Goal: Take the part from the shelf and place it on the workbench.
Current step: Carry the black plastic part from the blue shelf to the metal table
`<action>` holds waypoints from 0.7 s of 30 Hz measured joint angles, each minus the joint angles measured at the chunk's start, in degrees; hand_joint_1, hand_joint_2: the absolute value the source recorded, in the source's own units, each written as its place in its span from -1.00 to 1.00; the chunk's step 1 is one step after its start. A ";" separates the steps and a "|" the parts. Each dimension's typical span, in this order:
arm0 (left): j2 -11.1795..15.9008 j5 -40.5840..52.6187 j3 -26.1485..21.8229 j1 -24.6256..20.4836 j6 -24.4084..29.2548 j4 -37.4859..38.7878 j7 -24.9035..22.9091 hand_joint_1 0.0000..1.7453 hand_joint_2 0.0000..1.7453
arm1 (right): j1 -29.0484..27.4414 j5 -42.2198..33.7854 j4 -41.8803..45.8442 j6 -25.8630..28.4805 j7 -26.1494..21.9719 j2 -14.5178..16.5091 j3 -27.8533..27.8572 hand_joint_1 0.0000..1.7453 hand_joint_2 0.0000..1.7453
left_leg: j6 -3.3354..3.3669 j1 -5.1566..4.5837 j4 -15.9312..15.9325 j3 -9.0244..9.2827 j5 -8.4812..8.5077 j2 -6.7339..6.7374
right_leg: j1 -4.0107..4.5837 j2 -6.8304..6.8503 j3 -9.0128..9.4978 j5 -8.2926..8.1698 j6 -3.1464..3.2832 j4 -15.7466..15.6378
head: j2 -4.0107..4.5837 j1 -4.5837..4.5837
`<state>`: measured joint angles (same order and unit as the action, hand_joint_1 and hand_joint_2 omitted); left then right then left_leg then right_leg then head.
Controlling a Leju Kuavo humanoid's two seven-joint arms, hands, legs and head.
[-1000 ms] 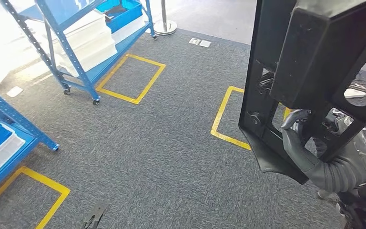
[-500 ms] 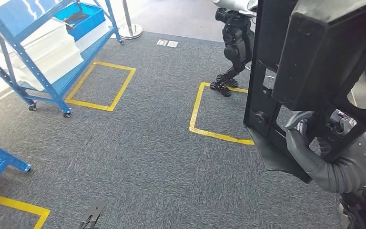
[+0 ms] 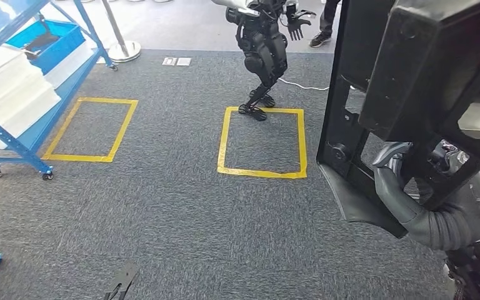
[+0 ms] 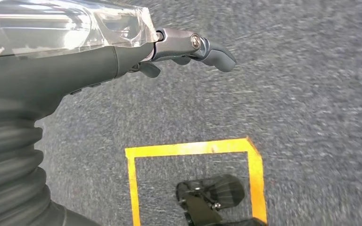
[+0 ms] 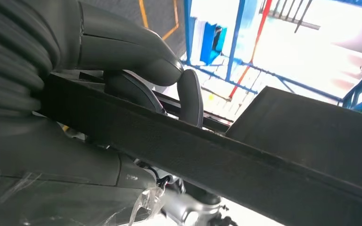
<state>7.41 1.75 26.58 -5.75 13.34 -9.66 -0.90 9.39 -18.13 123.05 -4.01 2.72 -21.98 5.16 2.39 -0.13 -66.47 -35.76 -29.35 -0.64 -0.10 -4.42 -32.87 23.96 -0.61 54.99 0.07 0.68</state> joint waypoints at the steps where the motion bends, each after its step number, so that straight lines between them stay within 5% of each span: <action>1: 0.05 0.00 0.00 -0.06 0.01 0.00 0.01 -1.00 1.00 | 0.15 -0.01 -0.01 -0.01 -0.01 0.05 0.00 1.00 1.00 | 0.59 -0.30 4.74 2.13 2.02 -1.36 | 0.04 -0.68 0.01 -0.06 -0.02 0.01 | 0.00 0.00; 3: 0.17 0.00 0.01 -0.15 0.03 0.00 0.02 -1.00 1.00 | 0.35 -0.02 -0.02 -0.02 -0.01 0.14 0.00 1.00 1.00 | 1.18 -0.69 11.09 4.96 4.29 -3.08 | 0.03 -2.00 -0.23 -0.24 -0.24 0.03 | 0.00 0.00; 6: 0.28 0.00 -0.02 -0.34 0.07 0.00 0.03 -1.00 1.00 | 0.38 -0.02 -0.02 0.00 -0.02 0.19 0.02 1.00 1.00 | 1.09 -0.71 12.40 5.44 4.70 -1.77 | -0.16 -3.36 -0.94 -0.43 -0.78 0.29 | 0.00 -0.01; 8: 0.26 -0.01 -0.02 -0.53 0.05 -0.01 0.04 -1.00 1.00 | 0.46 -0.03 -0.02 0.01 -0.03 0.17 0.04 1.00 1.00 | 1.20 -0.43 12.96 5.59 5.09 -0.42 | 0.04 -1.10 -2.35 1.40 -1.11 3.04 | 0.00 -0.06; 10: 0.23 -0.02 -0.01 -0.47 0.03 -0.01 0.05 -1.00 1.00 | 0.52 -0.03 -0.03 0.01 -0.04 0.21 0.04 1.00 1.00 | 1.35 -0.33 13.17 5.61 5.21 1.00 | 0.09 2.31 -5.76 5.46 -1.62 10.32 | 0.00 -0.11; 12: 0.23 -0.02 -0.02 -0.29 0.03 0.00 0.05 -1.00 1.00 | 0.52 -0.03 -0.04 0.01 -0.04 0.30 0.04 1.00 1.00 | 1.36 -0.22 13.16 5.51 5.15 2.49 | -0.42 3.55 -9.03 8.16 -2.30 17.34 | 0.00 -0.13; 13: 0.23 -0.01 -0.02 -0.25 0.03 0.00 0.05 -1.00 1.00 | 0.51 -0.03 -0.04 0.01 -0.03 0.34 0.04 1.00 1.00 | 1.28 -0.08 13.13 5.49 5.10 3.17 | -0.73 3.79 -9.35 8.03 -2.65 18.17 | 0.00 -0.13; 14: 0.23 -0.01 -0.02 -0.24 0.03 0.00 0.05 -1.00 1.00 | 0.51 -0.03 -0.04 0.01 -0.03 0.35 0.04 1.00 1.00 | 1.10 0.13 13.09 5.53 5.00 3.81 | -1.08 4.12 -8.25 6.77 -3.04 16.28 | 0.00 -0.13; 17: 0.32 -0.01 0.00 -0.28 0.03 0.00 0.04 -1.00 1.00 | 0.55 -0.03 -0.06 0.01 -0.03 0.39 0.04 1.00 1.00 | -0.12 0.39 12.31 5.69 4.21 5.33 | -1.85 7.14 -1.64 1.97 -4.16 4.13 | 0.00 -0.16; 19: 0.51 -0.01 0.02 -0.28 0.04 0.00 0.04 -1.00 1.00 | 0.55 -0.03 -0.07 0.01 -0.03 0.45 0.04 1.00 1.00 | -0.89 0.19 11.80 5.74 3.76 6.11 | -1.83 7.87 -0.34 1.35 -3.59 1.24 | 0.00 -0.09; 21: 0.66 -0.01 0.01 -0.29 0.05 0.00 0.03 -1.00 1.00 | 0.55 -0.03 -0.07 0.01 -0.04 0.51 0.04 1.00 1.00 | -1.21 0.33 11.76 5.85 3.68 6.90 | -1.66 6.57 -0.69 1.22 -2.55 1.42 | 0.00 0.04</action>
<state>8.08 1.74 26.58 -6.04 13.39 -9.66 -0.87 9.94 -18.16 122.99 -4.00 2.68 -21.46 5.20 1.18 0.20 -54.71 -29.91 -25.67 6.26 -1.76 2.15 -33.56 25.18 -3.16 56.41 0.07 0.72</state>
